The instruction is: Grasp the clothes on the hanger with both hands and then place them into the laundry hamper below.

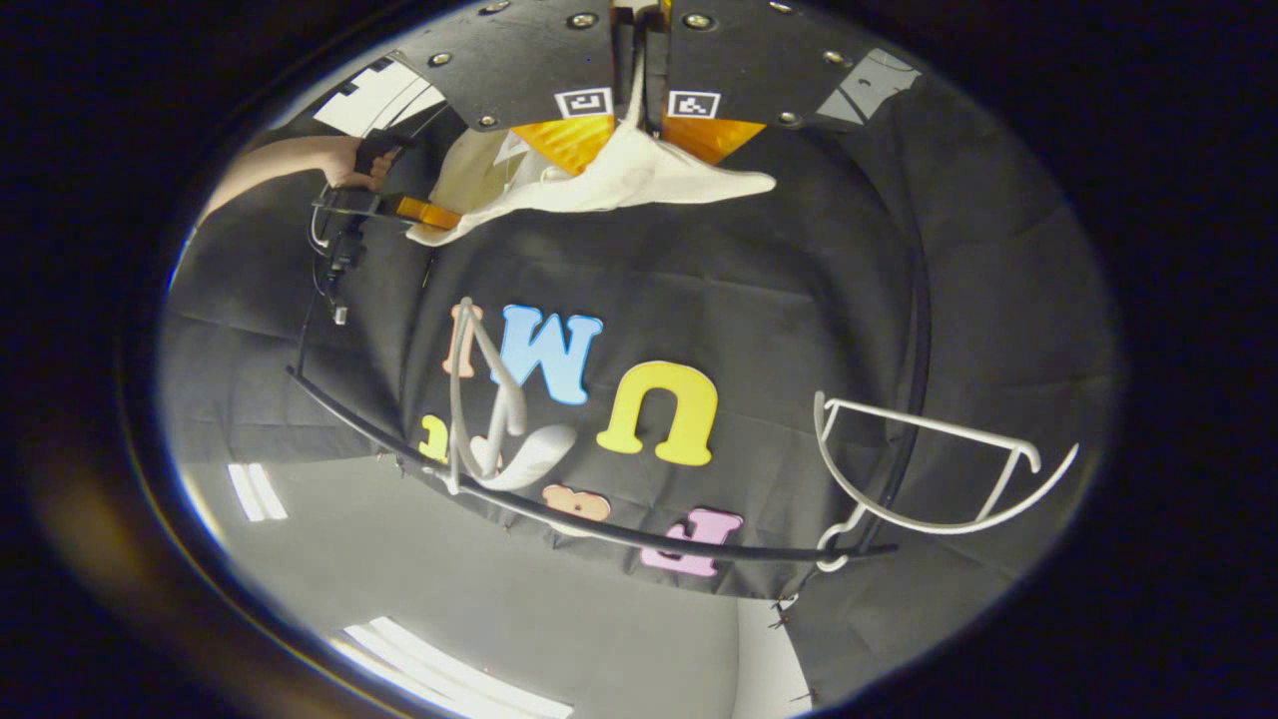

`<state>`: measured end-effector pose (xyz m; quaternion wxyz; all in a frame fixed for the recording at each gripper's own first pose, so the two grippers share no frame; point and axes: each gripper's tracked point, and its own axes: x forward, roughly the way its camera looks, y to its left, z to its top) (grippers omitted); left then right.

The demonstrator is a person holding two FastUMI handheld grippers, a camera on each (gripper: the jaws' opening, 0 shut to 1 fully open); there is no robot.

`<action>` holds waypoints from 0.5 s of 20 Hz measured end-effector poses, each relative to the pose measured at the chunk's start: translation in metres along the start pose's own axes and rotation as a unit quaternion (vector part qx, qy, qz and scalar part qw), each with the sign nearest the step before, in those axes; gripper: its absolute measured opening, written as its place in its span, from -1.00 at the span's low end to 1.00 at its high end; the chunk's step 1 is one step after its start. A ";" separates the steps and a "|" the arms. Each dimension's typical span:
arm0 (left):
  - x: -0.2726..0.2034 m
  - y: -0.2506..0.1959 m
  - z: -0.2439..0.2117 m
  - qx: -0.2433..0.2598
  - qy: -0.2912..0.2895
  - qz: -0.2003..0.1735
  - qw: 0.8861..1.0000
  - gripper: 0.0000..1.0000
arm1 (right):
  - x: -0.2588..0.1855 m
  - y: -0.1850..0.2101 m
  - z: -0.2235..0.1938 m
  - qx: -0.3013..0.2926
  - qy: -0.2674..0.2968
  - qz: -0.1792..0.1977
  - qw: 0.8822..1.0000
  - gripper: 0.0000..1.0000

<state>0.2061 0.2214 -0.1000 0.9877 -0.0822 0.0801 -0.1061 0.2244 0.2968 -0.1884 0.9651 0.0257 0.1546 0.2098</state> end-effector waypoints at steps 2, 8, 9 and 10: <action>-0.012 -0.011 0.010 0.003 -0.018 0.002 1.000 -0.89 | -0.027 0.000 -0.004 -0.010 0.000 -0.006 1.000 -0.92; -0.057 -0.036 0.015 -0.028 -0.039 -0.006 0.999 -0.91 | -0.083 -0.001 0.004 0.024 -0.004 -0.028 0.999 -0.92; -0.063 -0.038 0.007 -0.028 -0.033 -0.009 0.999 -0.90 | -0.094 -0.004 0.002 0.031 -0.001 -0.036 0.999 -0.92; -0.072 -0.040 -0.004 -0.029 -0.025 -0.010 0.999 -0.90 | -0.107 -0.006 -0.002 0.039 0.002 -0.041 0.998 -0.92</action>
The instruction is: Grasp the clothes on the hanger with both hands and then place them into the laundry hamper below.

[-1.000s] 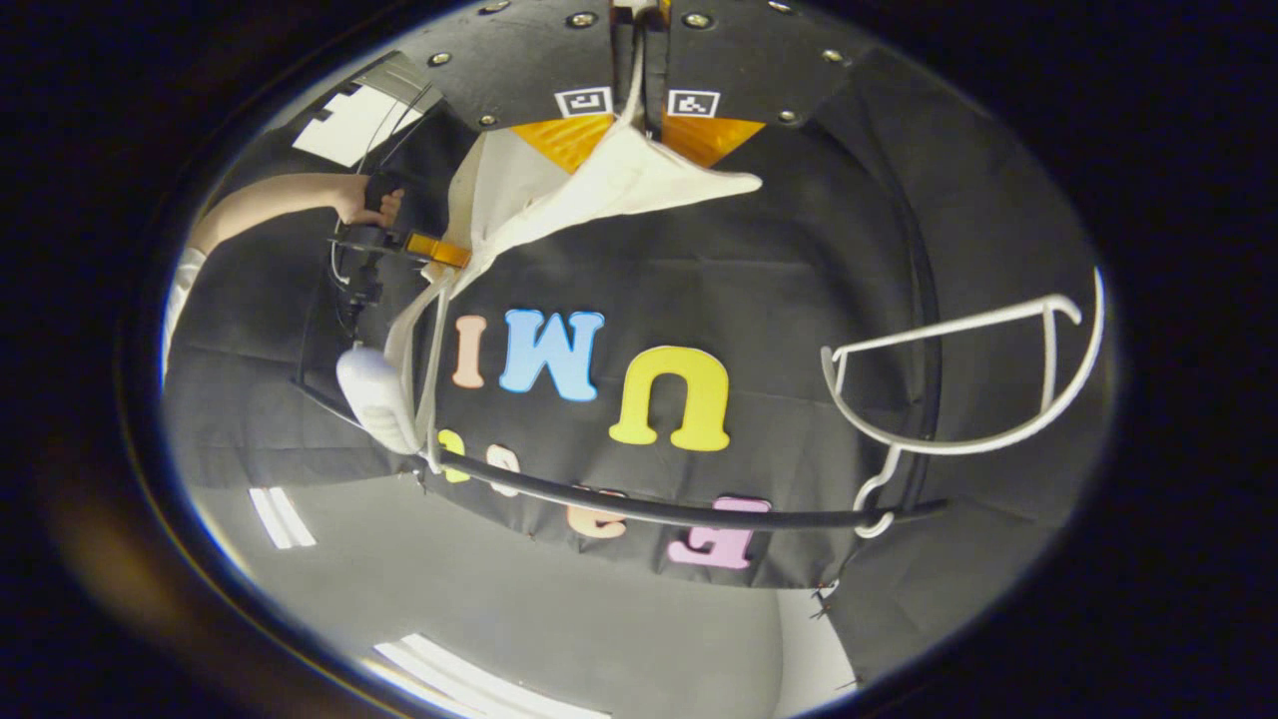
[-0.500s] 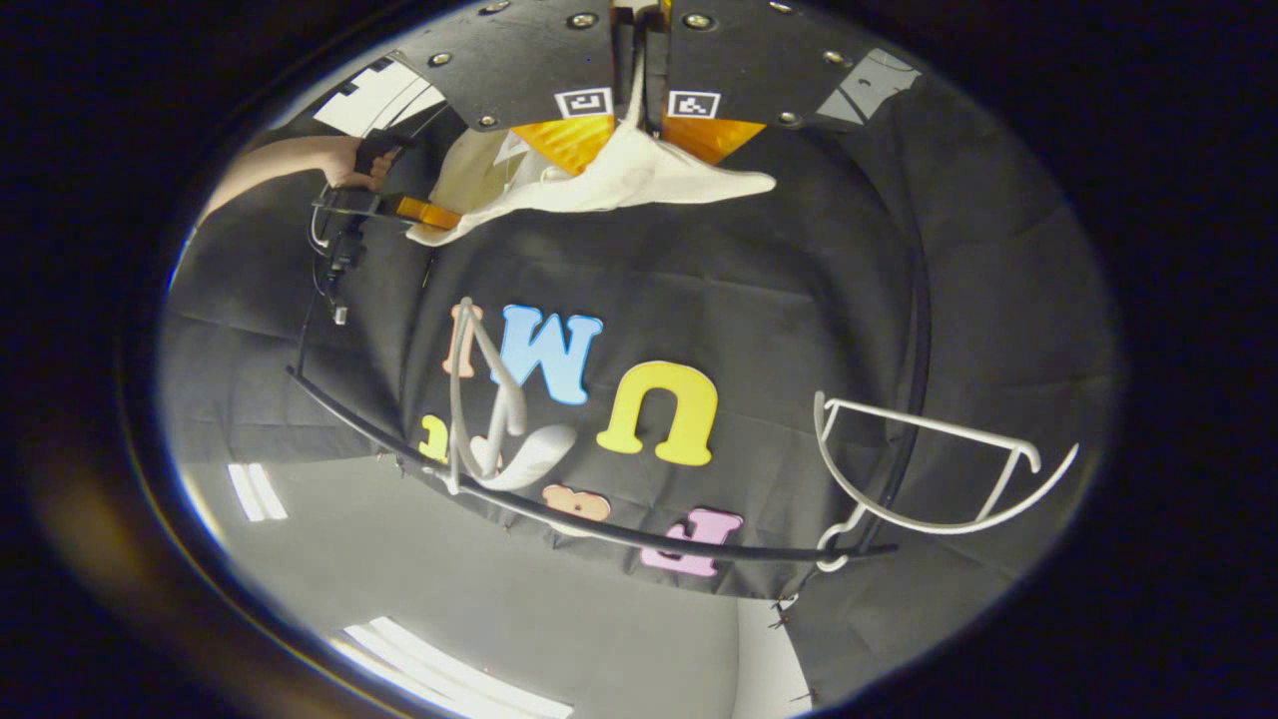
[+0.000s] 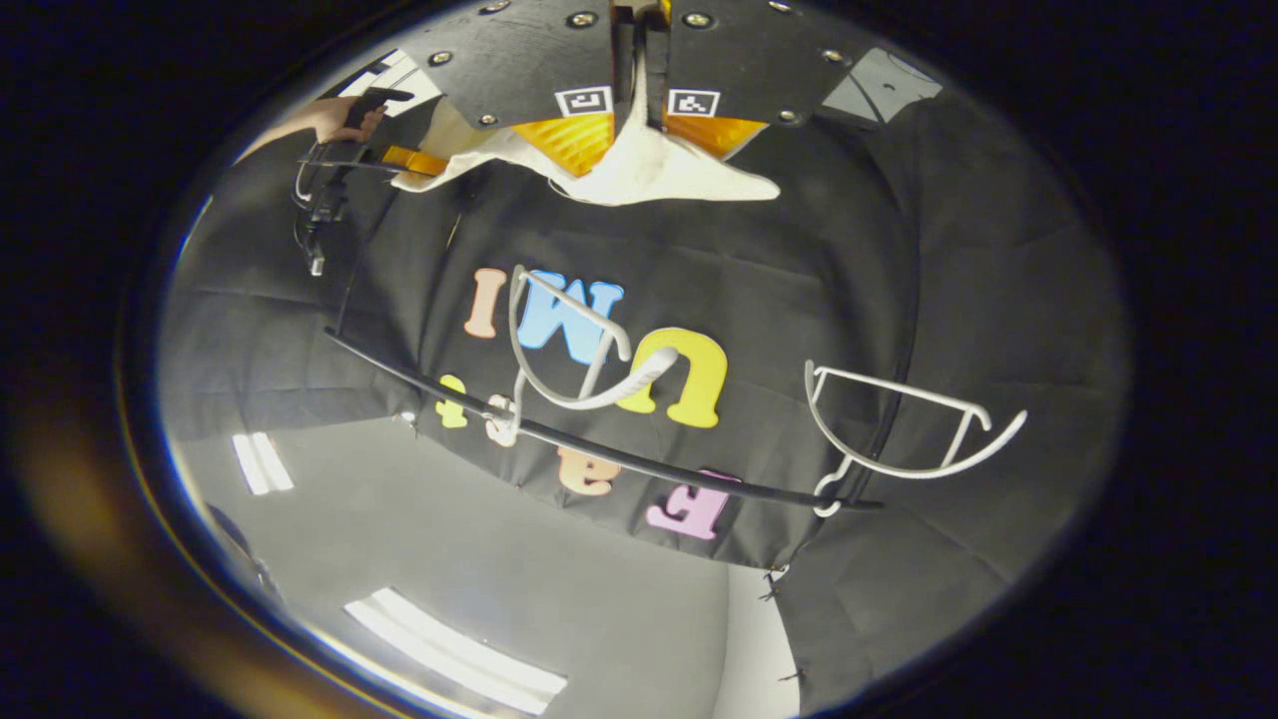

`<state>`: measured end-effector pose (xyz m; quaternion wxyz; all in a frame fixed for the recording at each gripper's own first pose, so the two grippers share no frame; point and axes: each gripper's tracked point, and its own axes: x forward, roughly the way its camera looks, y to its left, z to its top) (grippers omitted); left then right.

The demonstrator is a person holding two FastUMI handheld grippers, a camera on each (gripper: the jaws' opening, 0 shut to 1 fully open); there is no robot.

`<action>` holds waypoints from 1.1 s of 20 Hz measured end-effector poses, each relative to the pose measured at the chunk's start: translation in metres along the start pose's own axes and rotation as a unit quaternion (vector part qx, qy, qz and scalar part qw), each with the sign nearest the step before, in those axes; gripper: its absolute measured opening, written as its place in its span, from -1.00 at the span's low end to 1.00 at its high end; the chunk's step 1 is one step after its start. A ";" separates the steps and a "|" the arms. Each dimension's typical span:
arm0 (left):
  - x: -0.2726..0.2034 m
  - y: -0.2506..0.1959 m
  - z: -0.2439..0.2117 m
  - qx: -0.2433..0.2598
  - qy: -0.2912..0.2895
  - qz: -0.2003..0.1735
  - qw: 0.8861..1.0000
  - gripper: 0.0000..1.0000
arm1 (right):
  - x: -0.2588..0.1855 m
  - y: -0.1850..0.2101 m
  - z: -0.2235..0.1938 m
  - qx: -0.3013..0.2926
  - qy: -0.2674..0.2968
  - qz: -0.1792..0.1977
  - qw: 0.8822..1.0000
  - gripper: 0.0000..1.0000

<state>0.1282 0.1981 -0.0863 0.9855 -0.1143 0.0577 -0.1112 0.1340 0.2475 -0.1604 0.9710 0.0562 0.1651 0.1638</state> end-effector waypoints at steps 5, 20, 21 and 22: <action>0.005 0.002 -0.075 0.016 0.059 0.014 0.998 -0.89 | -0.046 -0.031 -0.044 0.000 0.035 -0.043 0.998 -0.92; 0.025 0.011 -0.253 0.052 0.221 0.032 0.973 -0.92 | -0.079 -0.062 -0.173 0.002 0.179 -0.102 0.979 -0.92; 0.024 0.012 -0.260 0.055 0.228 0.033 0.971 -0.92 | -0.076 -0.062 -0.183 0.000 0.190 -0.104 0.976 -0.89; 0.025 0.014 -0.265 0.055 0.235 0.033 0.970 -0.87 | -0.076 -0.060 -0.188 -0.002 0.200 -0.104 0.974 -0.89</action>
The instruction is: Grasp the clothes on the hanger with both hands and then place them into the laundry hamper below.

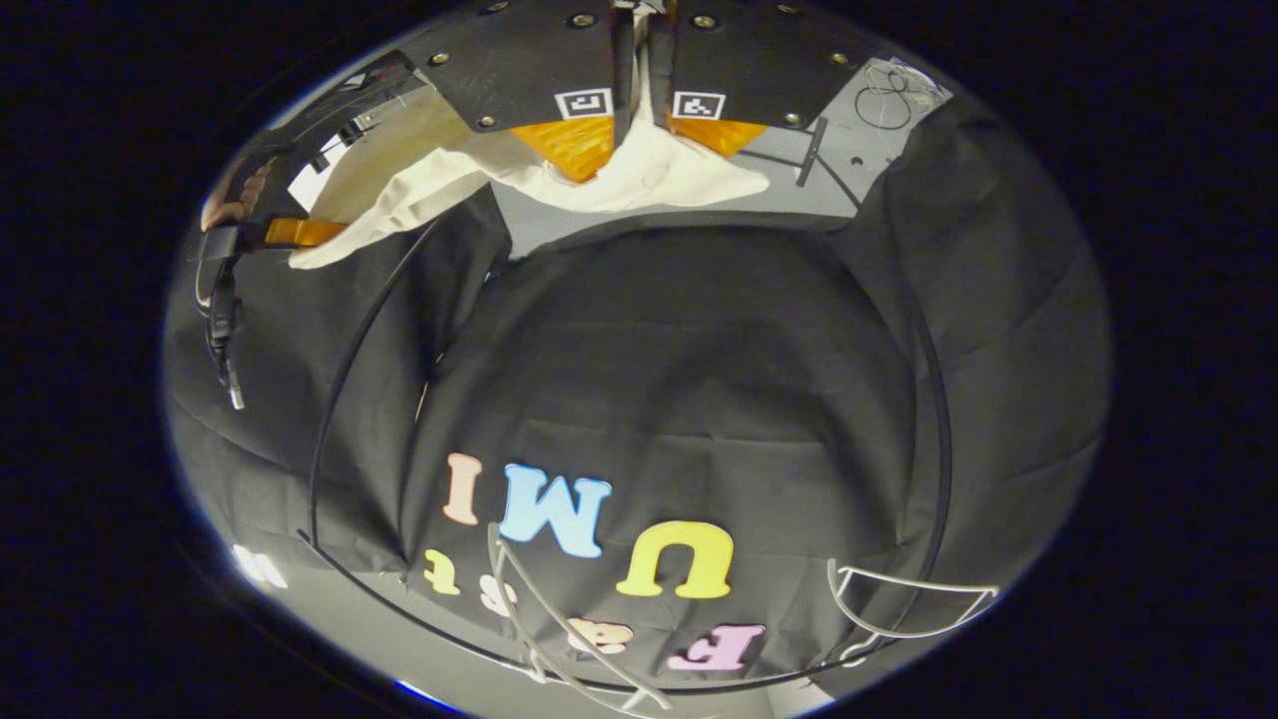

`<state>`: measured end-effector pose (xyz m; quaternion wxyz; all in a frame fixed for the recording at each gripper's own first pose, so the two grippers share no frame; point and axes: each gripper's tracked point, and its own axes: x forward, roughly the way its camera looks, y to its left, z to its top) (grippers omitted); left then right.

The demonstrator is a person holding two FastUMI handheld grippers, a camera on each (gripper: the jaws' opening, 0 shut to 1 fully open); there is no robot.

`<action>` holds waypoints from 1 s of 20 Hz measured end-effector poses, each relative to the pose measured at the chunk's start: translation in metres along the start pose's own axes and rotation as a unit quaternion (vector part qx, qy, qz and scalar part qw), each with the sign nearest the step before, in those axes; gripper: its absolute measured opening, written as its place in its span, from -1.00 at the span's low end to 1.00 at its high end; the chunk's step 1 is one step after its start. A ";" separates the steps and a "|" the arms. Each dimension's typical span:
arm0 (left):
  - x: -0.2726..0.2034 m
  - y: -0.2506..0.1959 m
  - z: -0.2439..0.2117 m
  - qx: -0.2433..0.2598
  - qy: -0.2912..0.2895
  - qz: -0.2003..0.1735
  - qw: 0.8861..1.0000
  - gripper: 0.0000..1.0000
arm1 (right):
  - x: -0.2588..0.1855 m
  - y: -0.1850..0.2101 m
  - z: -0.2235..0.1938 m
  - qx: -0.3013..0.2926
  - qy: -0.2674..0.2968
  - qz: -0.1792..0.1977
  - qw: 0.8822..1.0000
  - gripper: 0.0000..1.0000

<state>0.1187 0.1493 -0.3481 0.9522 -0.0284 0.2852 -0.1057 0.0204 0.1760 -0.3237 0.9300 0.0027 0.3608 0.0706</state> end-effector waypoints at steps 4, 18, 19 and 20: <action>0.019 0.002 -0.016 -0.007 0.021 -0.003 1.000 -0.91 | 0.012 0.011 -0.019 -0.015 0.032 0.004 0.999 -0.89; 0.038 0.017 -0.065 0.031 0.118 0.017 0.992 0.72 | 0.031 0.076 -0.035 -0.041 0.103 0.088 0.990 0.61; 0.032 0.025 -0.068 0.037 0.119 0.026 0.992 0.87 | 0.029 0.074 -0.039 -0.044 0.103 0.090 0.990 0.99; 0.027 0.029 -0.071 0.038 0.121 0.030 0.992 0.87 | 0.023 0.072 -0.037 -0.047 0.099 0.088 0.990 1.00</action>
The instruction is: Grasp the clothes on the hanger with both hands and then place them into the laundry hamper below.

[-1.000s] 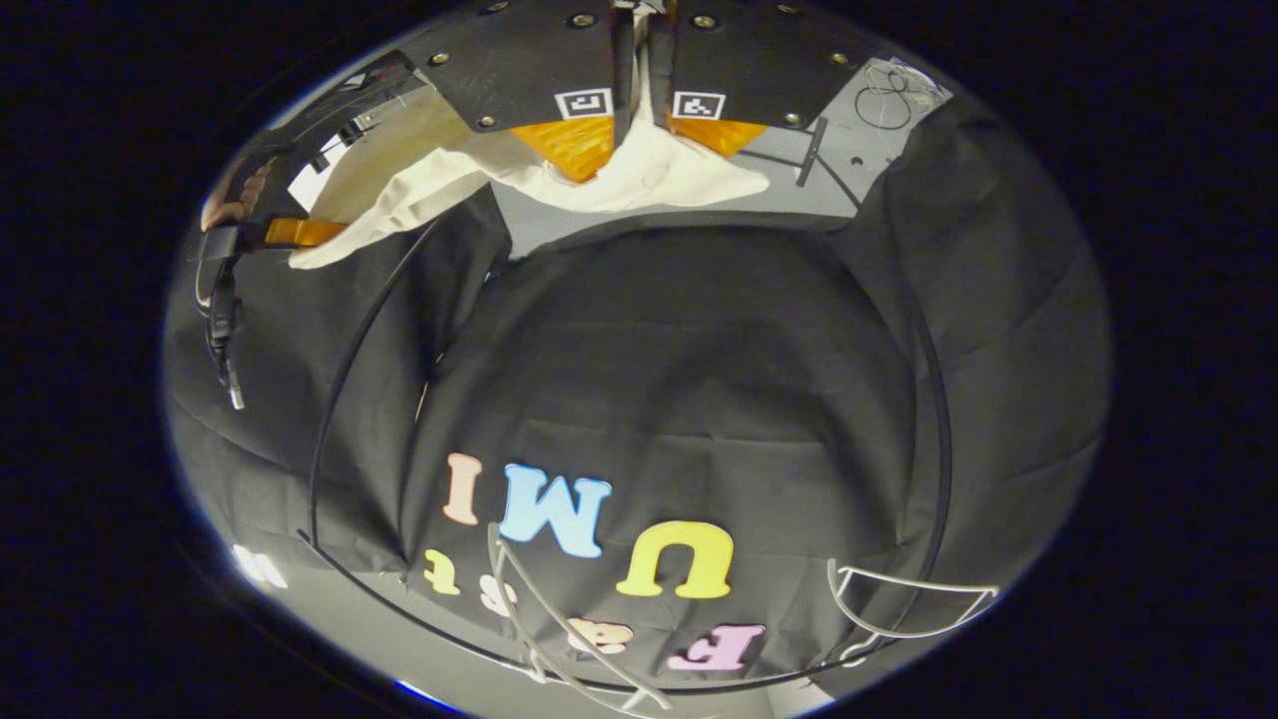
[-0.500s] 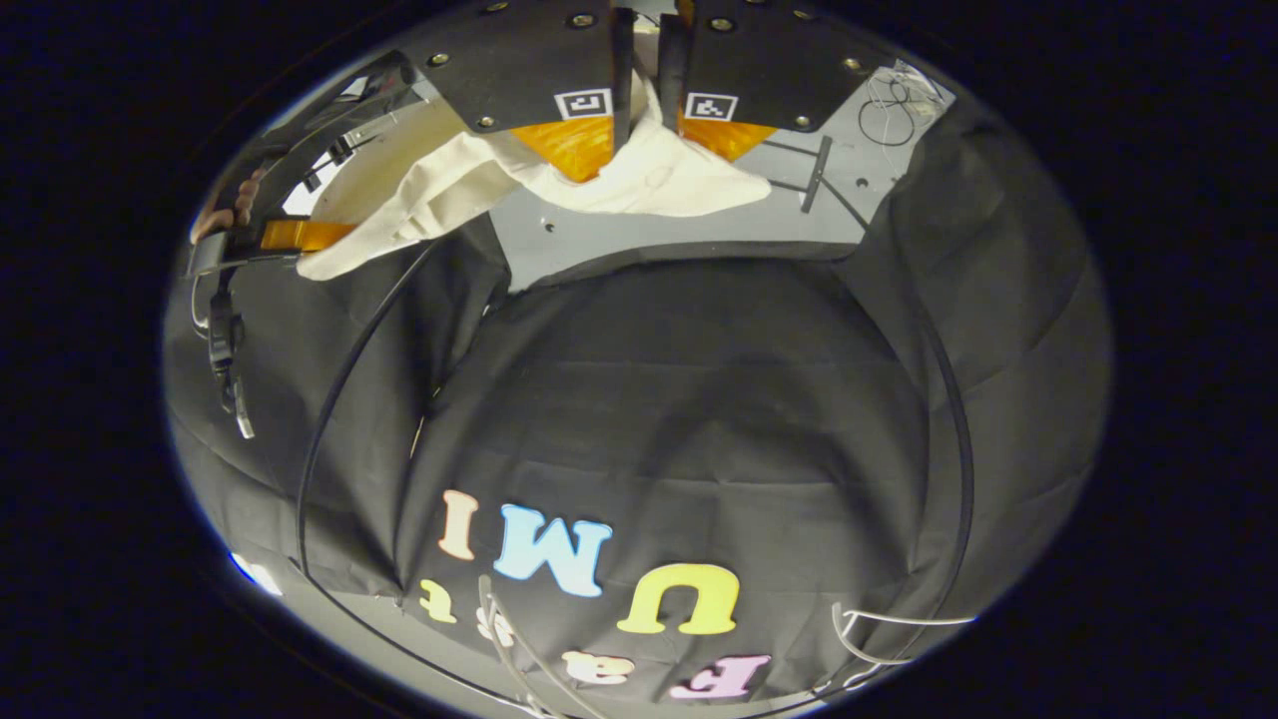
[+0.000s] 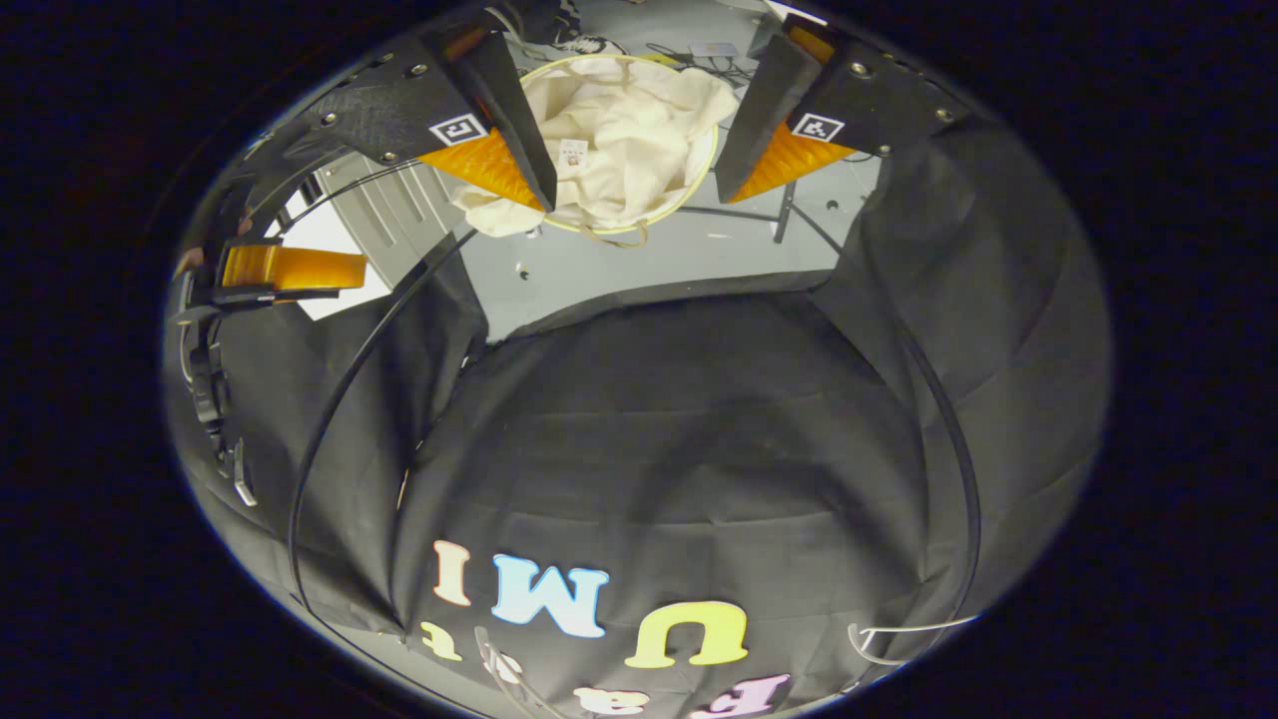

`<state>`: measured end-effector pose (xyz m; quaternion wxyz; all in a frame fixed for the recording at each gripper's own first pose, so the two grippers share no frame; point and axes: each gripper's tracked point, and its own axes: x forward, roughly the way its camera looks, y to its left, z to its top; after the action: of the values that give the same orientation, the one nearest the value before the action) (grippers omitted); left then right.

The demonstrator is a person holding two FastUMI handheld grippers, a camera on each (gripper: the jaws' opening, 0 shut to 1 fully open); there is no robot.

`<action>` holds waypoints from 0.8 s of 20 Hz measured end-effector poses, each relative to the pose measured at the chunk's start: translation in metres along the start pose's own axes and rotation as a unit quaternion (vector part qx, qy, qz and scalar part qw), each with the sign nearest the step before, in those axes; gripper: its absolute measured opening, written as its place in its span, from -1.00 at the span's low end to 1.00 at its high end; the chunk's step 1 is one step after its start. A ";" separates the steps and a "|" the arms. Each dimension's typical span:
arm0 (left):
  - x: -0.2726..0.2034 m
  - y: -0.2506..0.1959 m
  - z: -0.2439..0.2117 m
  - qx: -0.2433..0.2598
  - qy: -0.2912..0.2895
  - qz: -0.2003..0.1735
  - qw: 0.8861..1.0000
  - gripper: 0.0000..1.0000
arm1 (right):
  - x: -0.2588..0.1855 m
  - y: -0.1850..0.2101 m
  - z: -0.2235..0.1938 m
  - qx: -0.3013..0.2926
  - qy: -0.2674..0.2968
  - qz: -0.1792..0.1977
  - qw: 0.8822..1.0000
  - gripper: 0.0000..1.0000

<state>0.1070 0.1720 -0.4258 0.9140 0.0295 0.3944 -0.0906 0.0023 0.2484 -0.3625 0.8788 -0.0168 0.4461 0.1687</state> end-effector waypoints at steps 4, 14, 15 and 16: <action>-0.021 -0.005 -0.008 0.000 0.001 0.005 1.000 0.88 | -0.026 -0.014 0.008 -0.019 -0.029 -0.023 0.999 0.96; -0.104 -0.051 0.090 0.043 -0.115 0.069 0.990 0.87 | -0.100 -0.053 0.066 -0.012 -0.130 -0.066 0.989 0.96; -0.118 -0.062 0.109 0.049 -0.136 0.076 0.987 0.87 | -0.113 -0.059 0.081 -0.016 -0.151 -0.072 0.986 0.96; -0.128 -0.075 0.123 0.055 -0.153 0.081 0.983 0.87 | -0.125 -0.065 0.097 -0.024 -0.176 -0.075 0.981 0.96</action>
<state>0.0948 0.1009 -0.2471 0.9647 0.0976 0.2411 -0.0414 0.0301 0.1697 -0.2132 0.9530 -0.0413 0.2778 0.1132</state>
